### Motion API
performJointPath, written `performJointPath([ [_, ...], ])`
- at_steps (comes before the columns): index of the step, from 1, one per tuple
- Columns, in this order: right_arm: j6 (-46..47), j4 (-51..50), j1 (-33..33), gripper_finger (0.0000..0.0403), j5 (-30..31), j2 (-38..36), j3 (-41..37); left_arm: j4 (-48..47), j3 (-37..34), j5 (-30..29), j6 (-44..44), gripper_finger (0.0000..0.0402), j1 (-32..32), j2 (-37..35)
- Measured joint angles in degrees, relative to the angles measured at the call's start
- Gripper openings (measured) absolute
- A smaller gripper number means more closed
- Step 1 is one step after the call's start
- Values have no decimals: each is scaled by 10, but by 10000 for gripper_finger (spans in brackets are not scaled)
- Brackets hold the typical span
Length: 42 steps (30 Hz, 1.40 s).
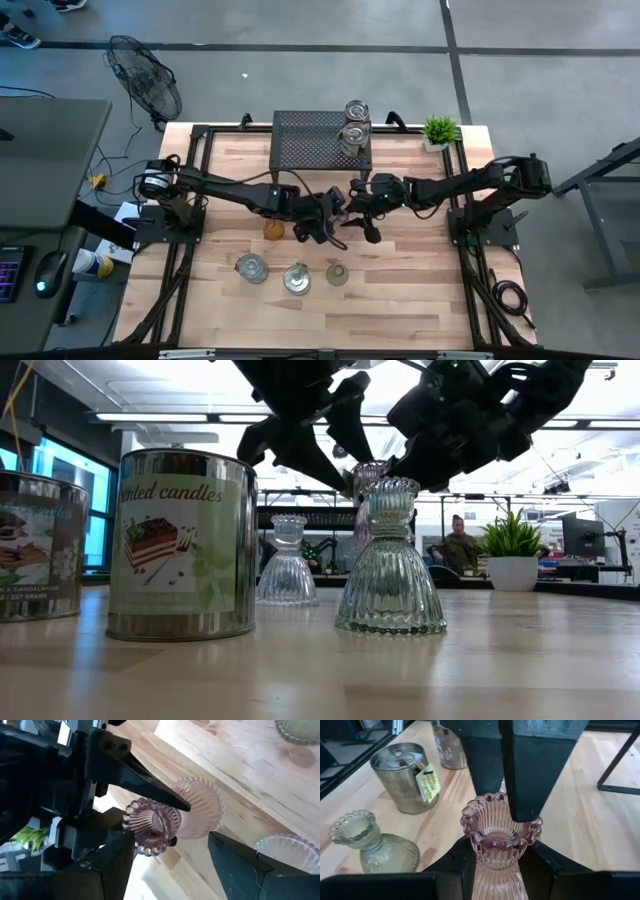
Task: Pick & Place candle stick holders
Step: Put the pink glass candlestick on the shelf
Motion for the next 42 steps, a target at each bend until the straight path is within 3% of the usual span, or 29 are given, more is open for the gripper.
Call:
performJointPath([
  [20,-7,9,-1,113,2,0,0,-11,0,49,-45,245,0,0],
  [32,-7,9,0,113,3,0,0,-10,0,49,-60,145,0,0],
  [42,-7,6,0,113,2,1,-2,11,2,44,-65,129,0,25],
])
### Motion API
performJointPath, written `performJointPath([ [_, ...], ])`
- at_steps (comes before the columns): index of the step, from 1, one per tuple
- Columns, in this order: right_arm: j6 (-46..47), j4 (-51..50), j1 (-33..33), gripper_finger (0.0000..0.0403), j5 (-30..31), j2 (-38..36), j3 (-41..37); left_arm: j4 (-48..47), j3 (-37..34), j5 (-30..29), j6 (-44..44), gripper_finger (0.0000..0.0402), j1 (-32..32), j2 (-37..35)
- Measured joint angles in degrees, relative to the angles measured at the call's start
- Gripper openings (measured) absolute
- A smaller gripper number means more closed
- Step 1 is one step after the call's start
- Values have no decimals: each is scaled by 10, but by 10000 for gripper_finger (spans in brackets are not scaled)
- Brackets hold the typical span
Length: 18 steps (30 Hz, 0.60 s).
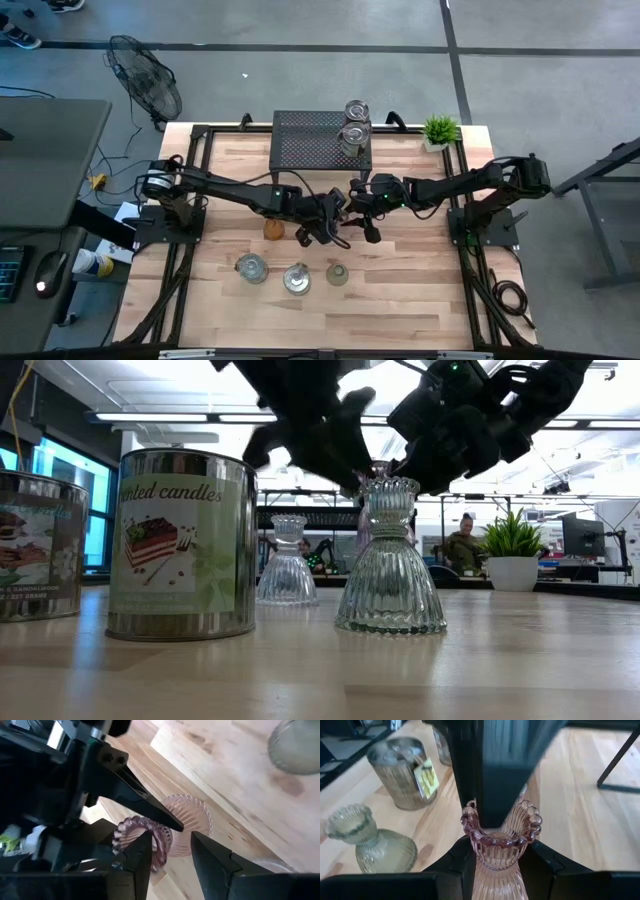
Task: Pick & Place candle stick holders
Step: Put the pink glass candlestick on the shelf
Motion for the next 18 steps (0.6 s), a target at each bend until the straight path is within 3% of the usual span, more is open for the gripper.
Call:
performJointPath([
  [12,-2,-1,1,113,-1,0,-1,24,-1,-13,10,124,0,14],
  [18,-4,-1,1,113,-1,0,-1,27,-1,-14,11,65,0,14],
])
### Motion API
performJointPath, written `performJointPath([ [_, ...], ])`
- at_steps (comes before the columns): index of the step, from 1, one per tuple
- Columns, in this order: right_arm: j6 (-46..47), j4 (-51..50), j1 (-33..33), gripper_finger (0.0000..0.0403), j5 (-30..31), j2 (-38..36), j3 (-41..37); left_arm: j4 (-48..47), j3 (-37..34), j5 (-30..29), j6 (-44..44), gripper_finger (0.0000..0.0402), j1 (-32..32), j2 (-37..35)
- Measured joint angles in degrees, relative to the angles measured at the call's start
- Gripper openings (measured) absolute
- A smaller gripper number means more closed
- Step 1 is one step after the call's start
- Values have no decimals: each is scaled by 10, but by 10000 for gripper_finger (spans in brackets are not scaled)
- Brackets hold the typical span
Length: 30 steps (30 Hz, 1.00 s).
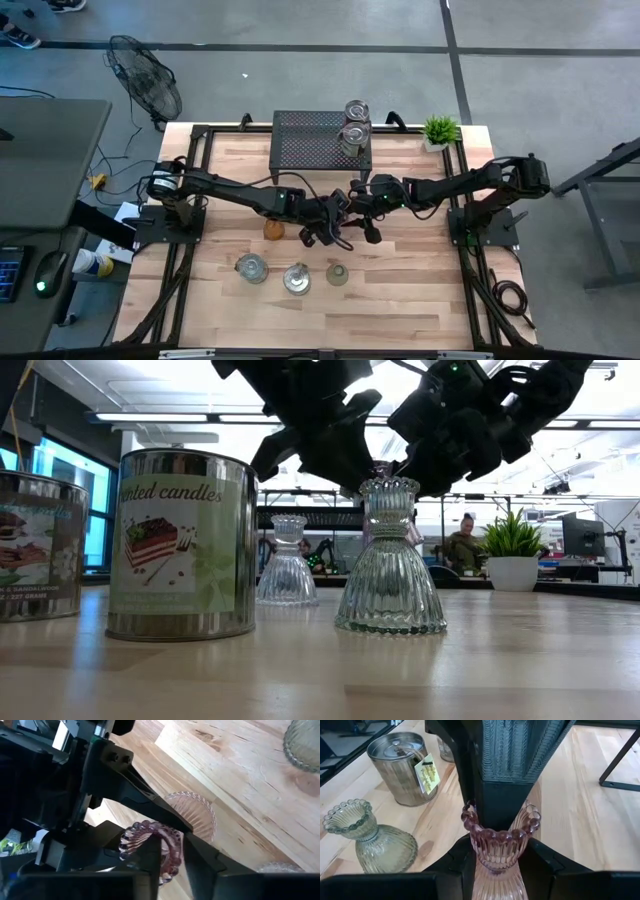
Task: Pick & Place candle stick holders
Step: Put the pink glass candlestick on the shelf
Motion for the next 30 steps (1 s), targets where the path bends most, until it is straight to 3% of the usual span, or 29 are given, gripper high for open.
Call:
performJointPath([
  [4,0,-4,0,113,1,0,0,-2,0,-2,-3,21,0,0],
  [14,1,-6,0,118,1,0,1,-3,0,-3,-5,22,0,0],
  [24,11,-7,0,199,4,-5,6,-31,-3,1,-27,22,0,3],
  [30,23,-70,0,224,27,-37,4,-34,-3,-40,-30,22,-5,-2],
])
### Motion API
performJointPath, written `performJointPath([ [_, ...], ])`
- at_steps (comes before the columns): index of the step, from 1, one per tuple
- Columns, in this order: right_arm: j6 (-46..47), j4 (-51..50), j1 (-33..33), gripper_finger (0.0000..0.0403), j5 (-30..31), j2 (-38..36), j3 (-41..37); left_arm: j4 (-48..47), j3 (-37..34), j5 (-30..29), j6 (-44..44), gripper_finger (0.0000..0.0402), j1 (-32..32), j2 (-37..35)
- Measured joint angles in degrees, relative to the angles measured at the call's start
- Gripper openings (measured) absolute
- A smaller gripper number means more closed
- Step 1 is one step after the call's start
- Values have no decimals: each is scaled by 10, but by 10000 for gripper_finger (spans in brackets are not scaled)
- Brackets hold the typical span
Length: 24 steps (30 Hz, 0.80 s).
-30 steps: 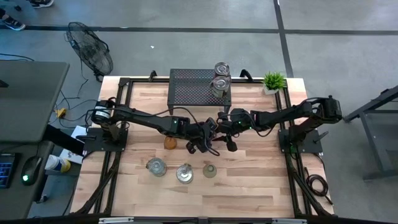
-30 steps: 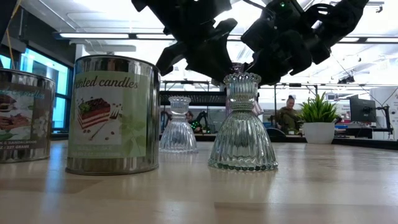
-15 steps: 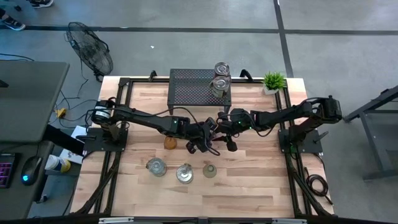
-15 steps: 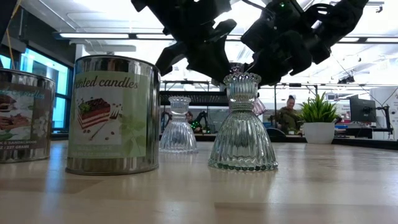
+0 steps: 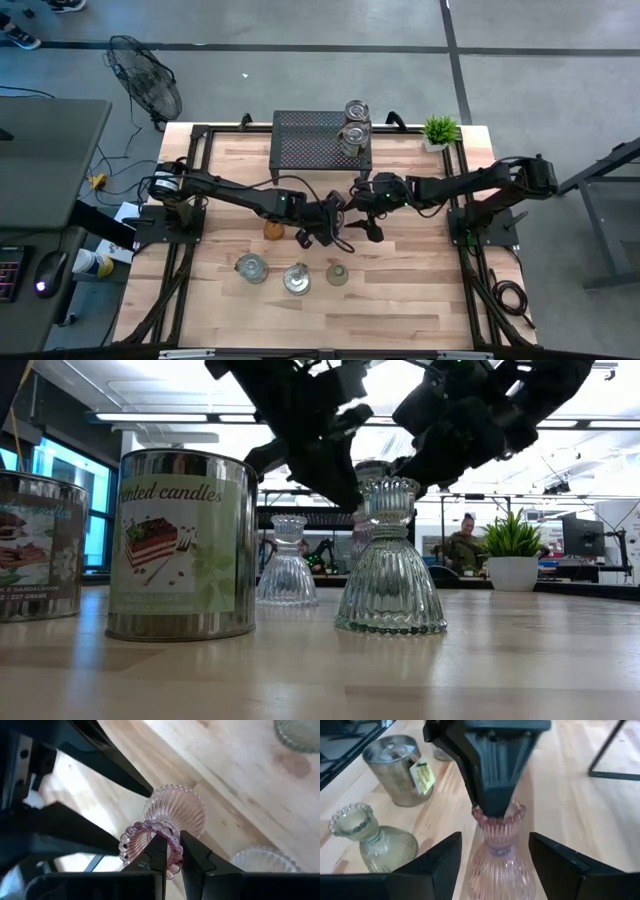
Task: Pick & Place candle stick holders
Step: Put the pink glass candlestick on the shelf
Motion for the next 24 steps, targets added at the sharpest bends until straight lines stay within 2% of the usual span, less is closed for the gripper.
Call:
performJointPath([
  [3,6,-43,0,223,31,-31,0,-15,17,-19,-5,22,-3,-3],
  [9,16,-106,0,224,56,-88,-1,-167,134,-42,-53,21,-7,-4],
  [17,22,-158,0,224,69,-130,-1,-396,307,-69,-207,22,0,-5],
  [24,4,-162,0,224,77,-129,-2,-485,390,-101,-305,21,53,-5],
])
